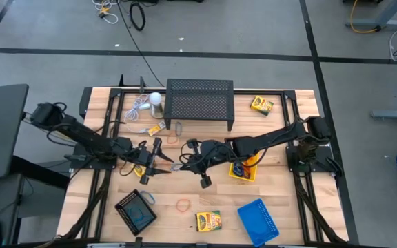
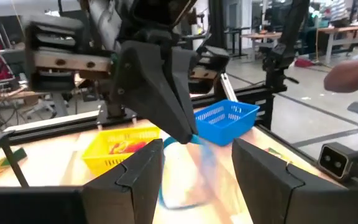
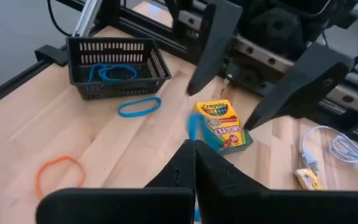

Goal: Pick & Place Office Desk Supplies
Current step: Put the blue rubber band into the black basket

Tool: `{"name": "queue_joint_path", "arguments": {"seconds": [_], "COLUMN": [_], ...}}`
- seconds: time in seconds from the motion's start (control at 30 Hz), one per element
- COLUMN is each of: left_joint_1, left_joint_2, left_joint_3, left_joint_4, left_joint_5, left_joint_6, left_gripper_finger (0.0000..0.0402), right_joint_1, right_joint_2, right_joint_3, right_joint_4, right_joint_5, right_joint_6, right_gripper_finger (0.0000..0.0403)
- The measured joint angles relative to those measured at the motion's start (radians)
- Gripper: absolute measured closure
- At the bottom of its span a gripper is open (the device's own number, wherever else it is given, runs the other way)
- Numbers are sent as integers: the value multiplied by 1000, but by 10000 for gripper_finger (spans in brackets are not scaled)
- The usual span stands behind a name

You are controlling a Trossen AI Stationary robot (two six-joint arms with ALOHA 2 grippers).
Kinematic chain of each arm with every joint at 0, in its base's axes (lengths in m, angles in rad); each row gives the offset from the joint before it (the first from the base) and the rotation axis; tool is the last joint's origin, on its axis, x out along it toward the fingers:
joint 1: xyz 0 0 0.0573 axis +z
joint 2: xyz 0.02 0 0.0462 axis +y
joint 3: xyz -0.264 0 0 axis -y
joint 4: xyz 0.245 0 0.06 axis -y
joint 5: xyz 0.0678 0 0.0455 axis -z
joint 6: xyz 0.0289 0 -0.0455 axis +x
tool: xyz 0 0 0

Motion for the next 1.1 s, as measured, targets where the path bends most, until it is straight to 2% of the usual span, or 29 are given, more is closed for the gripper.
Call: {"name": "queue_joint_path", "arguments": {"seconds": [0.27, 0.47, 0.6, 0.8, 1.0, 1.1], "left_joint_1": [11, 11, 11, 9, -11, -28], "left_joint_2": [109, 133, 133, 133, 133, 125], "left_joint_3": [75, 89, 89, 89, 89, 89], "left_joint_4": [-6, -7, -8, -43, -43, -49], "left_joint_5": [42, 10, -14, -70, -62, -63], "left_joint_6": [7, 29, 40, 69, 82, 88], "left_gripper_finger": [202, 212, 255, 385, 397, 398], "right_joint_1": [-4, -4, -2, -2, -2, -2], "right_joint_2": [0, 0, 0, 0, 0, 0], "right_joint_3": [0, 0, 0, 0, 1, 1], "right_joint_4": [12, 13, 13, 5, -4, -6], "right_joint_5": [1, 1, 0, 0, -4, -18], "right_joint_6": [-3, -7, -7, 0, -3, -6], "right_gripper_finger": [403, 403, 403, 403, 400, 381]}}
